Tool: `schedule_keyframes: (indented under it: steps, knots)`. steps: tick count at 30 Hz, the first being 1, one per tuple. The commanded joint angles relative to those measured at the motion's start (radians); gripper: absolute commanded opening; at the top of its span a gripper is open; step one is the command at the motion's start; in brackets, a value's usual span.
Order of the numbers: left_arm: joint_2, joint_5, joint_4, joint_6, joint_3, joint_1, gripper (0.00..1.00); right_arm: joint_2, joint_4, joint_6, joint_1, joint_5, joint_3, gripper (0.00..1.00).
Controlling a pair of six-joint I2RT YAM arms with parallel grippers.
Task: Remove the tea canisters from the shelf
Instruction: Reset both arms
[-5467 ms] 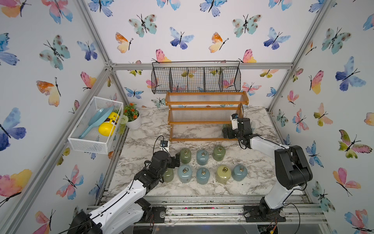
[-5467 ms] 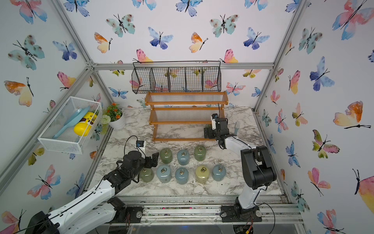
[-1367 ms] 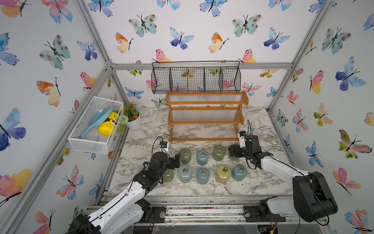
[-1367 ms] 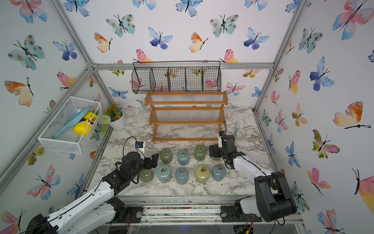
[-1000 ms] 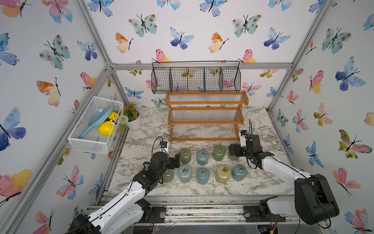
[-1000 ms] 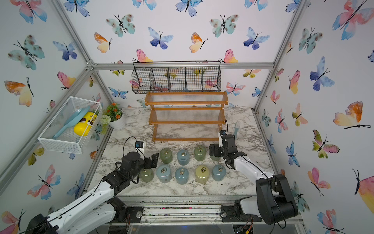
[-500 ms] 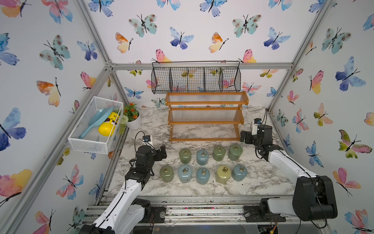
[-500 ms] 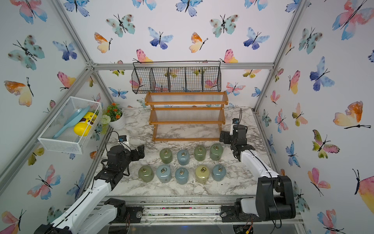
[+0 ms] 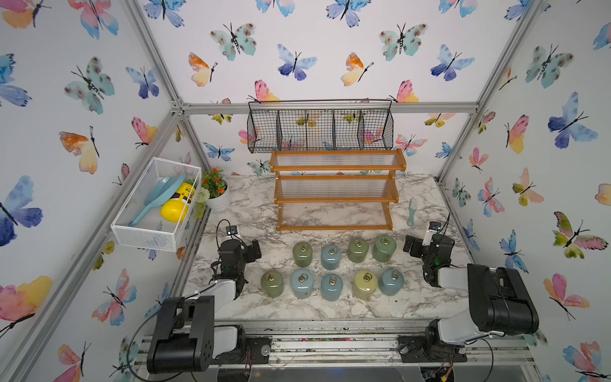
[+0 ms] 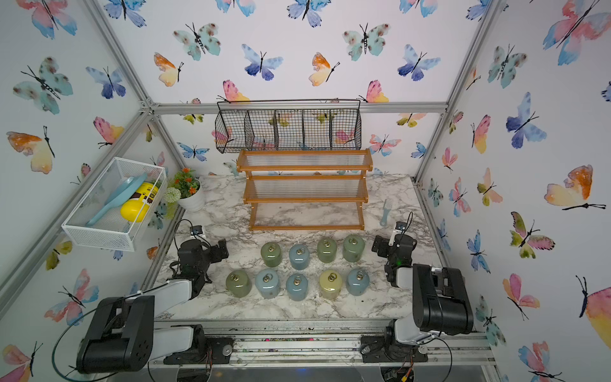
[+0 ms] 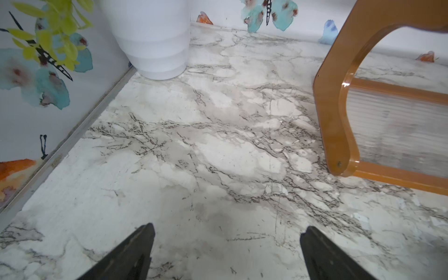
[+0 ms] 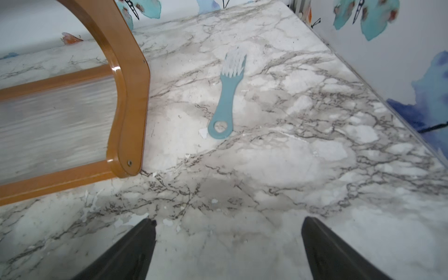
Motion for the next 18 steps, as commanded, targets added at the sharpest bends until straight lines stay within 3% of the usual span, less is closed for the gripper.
schedule_keyframes:
  steps: [1,3,5,11,13,15,16,18]
  knots:
    - [0.042,0.009,0.233,0.012,0.008,0.016,0.98,-0.007,0.226,0.014,-0.003,-0.011,-0.009,1.0]
    - [0.089,0.037,0.283,0.025,0.008,0.017,0.99,-0.021,0.238,0.006,-0.003,-0.011,-0.028,1.0]
    - [0.111,0.119,0.223,0.076,0.046,0.009,0.98,-0.04,0.249,0.0,-0.003,-0.02,-0.045,1.0]
    - [0.087,0.143,0.297,0.093,-0.006,0.003,0.98,-0.042,0.346,-0.028,-0.003,-0.079,-0.094,1.0]
    - [0.081,0.136,0.387,0.092,-0.064,0.002,0.98,-0.039,0.373,-0.043,-0.002,-0.108,-0.107,1.0]
    - [0.125,0.144,0.594,0.096,-0.143,0.001,0.98,-0.027,0.414,-0.063,0.004,-0.142,-0.123,1.0]
    - [0.143,0.139,0.634,0.092,-0.149,0.0,0.99,-0.002,0.461,-0.08,0.017,-0.146,-0.143,1.0]
    - [0.115,0.142,0.538,0.093,-0.125,0.0,0.98,0.105,0.725,-0.068,0.03,-0.141,-0.193,1.0]
